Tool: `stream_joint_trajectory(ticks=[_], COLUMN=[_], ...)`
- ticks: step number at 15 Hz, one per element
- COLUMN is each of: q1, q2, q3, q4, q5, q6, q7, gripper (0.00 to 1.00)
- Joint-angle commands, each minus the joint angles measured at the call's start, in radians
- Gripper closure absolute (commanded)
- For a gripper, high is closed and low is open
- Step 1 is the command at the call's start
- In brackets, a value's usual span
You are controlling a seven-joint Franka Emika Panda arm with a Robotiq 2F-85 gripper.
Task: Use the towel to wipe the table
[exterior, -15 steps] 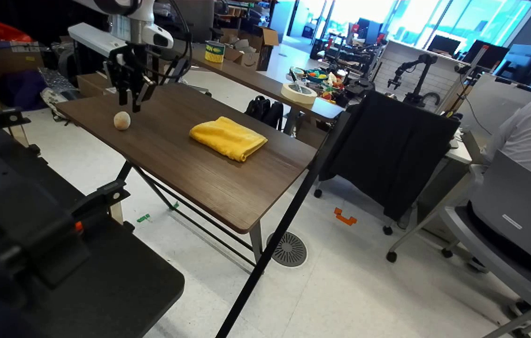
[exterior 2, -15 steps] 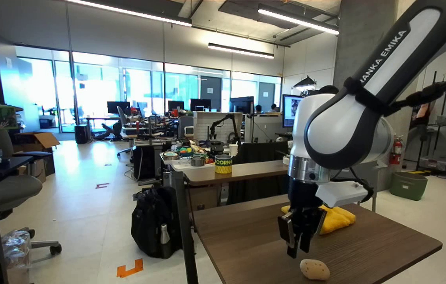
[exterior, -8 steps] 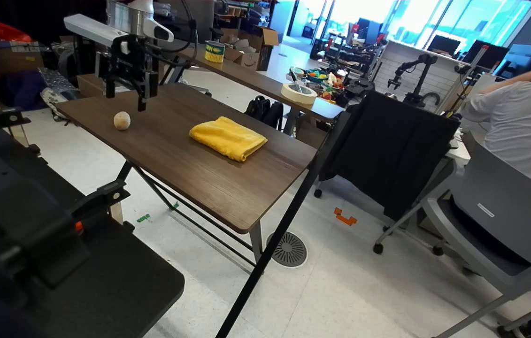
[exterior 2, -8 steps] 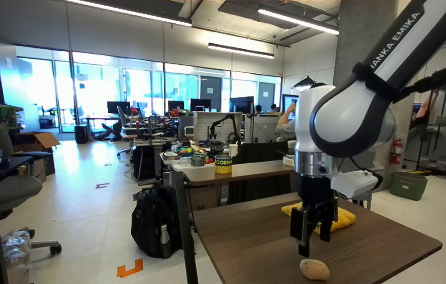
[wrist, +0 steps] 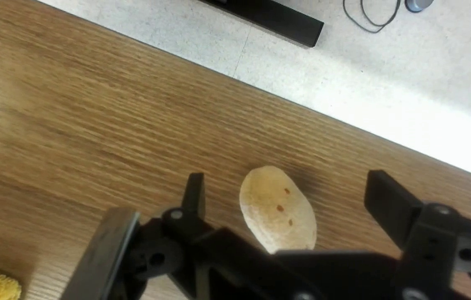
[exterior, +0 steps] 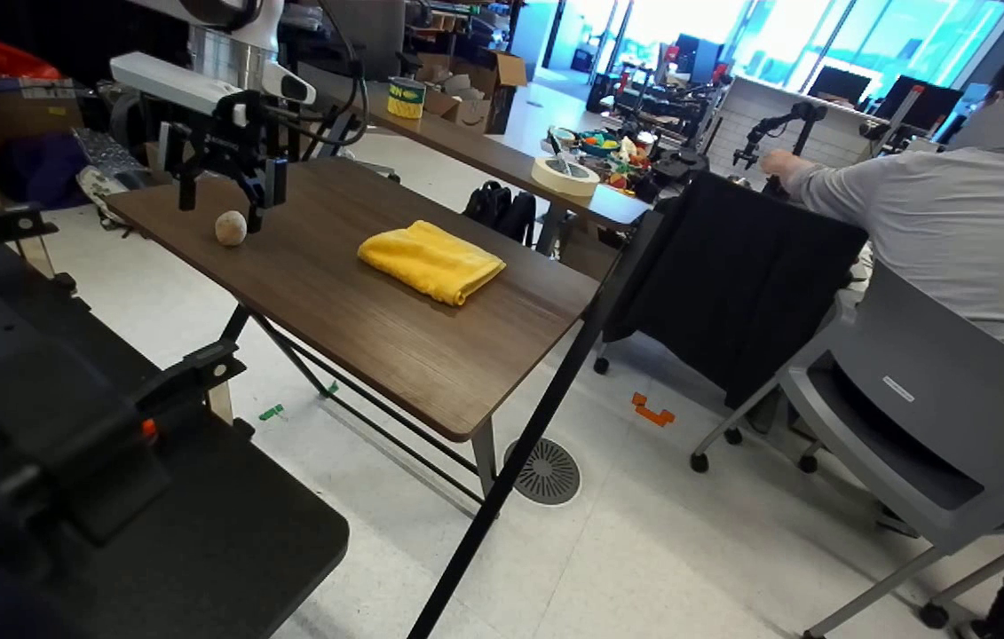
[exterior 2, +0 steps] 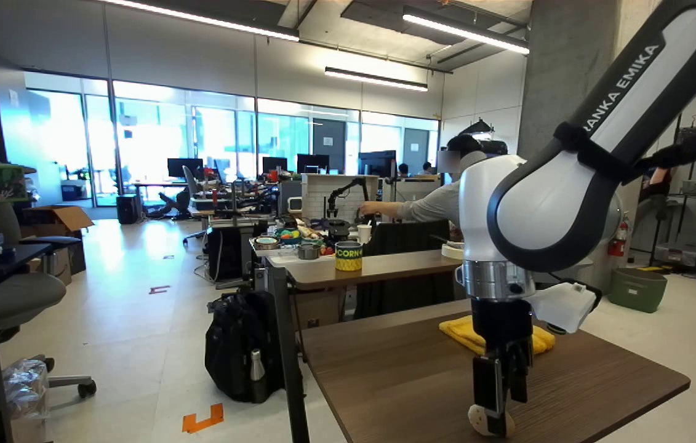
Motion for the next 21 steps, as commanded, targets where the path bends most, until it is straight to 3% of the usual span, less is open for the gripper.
stream_joint_trajectory(ticks=[1,8,10,13,14,16,21], q1=[-0.009,-0.03,-0.041,-0.073,-0.079,-0.078,0.028], q2=[0.008,0.023,0.027,0.027,0.026,0.056,0.199], q3=[0.015,0.039,0.051,0.094,0.11,0.128,-0.002], q4=[-0.004,0.002,0.015,0.037,0.058,0.149,0.465], q5=[-0.009,0.011,0.026,0.094,0.122,0.171,0.184], q6=[0.042,0.082,0.093,0.199,0.222,0.243,0.169], q7=[-0.034,-0.072,-0.074,-0.062,-0.052,-0.019,0.242], gripper=[0.34,0.88,0.99,0.97,1.0,0.97,0.97])
